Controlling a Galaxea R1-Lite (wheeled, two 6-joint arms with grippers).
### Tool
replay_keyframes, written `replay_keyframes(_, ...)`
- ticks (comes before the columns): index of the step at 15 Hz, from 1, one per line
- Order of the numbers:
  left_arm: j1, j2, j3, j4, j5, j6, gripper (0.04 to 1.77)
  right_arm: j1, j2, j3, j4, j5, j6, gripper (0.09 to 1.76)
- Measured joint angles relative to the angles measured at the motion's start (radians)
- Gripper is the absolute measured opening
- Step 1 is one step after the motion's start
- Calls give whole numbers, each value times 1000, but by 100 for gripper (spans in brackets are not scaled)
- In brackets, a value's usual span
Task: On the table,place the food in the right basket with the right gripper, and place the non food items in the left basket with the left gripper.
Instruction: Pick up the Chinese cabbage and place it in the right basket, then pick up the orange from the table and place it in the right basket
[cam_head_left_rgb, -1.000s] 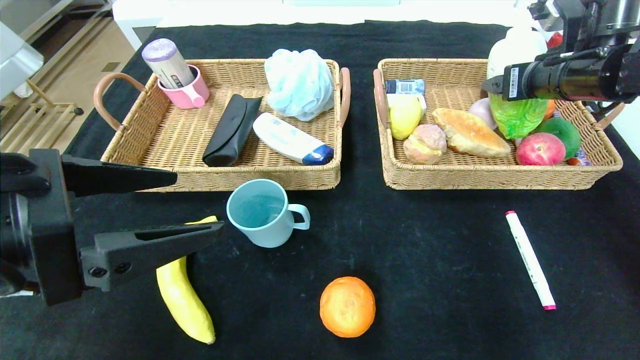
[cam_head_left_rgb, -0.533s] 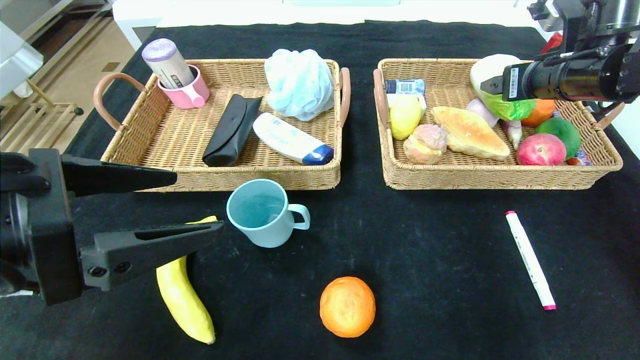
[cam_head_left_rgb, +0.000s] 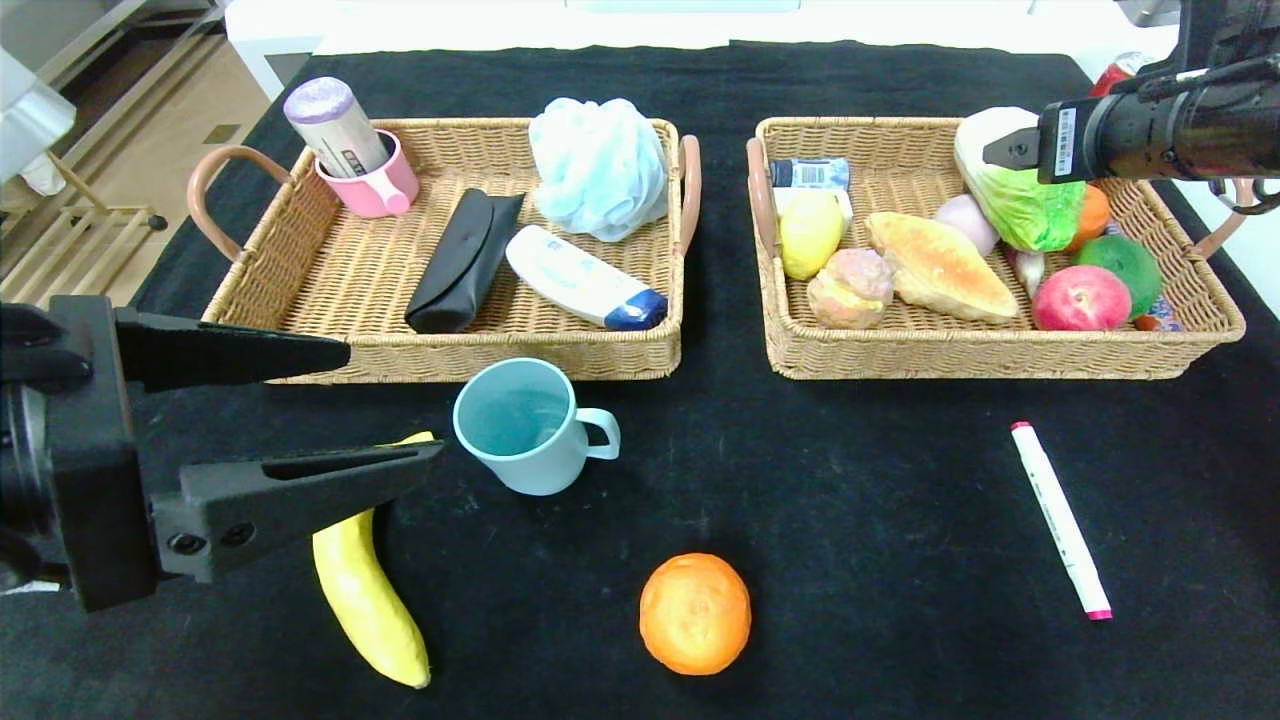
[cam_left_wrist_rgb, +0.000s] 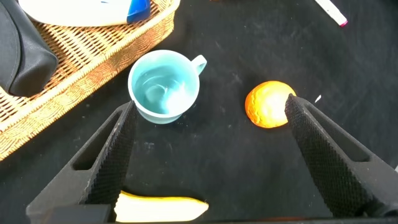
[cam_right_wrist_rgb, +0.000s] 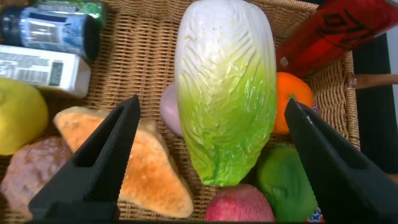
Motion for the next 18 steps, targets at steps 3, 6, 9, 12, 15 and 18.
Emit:
replay_keyframes(3,0,-2,1,0,0,0,172,6,-65,81,2,81,0,170)
replay_keyframes(6,0,-3,1,0,1,-1,172,13,-133,178,-1,167,3,170)
replay_keyframes(9,0,-4,0,0,4,-1,172,33,-203,279,-4,251,4,170)
replay_keyframes(12,0,-6,-1,-1,5,-1,172,83,-274,388,-17,303,5,170)
replay_keyframes(15,0,-9,0,-5,7,-2,172,167,-336,543,-138,314,5,170)
replay_keyframes(18,1,-9,-1,-6,7,-2,172,270,-382,725,-313,322,3,170)
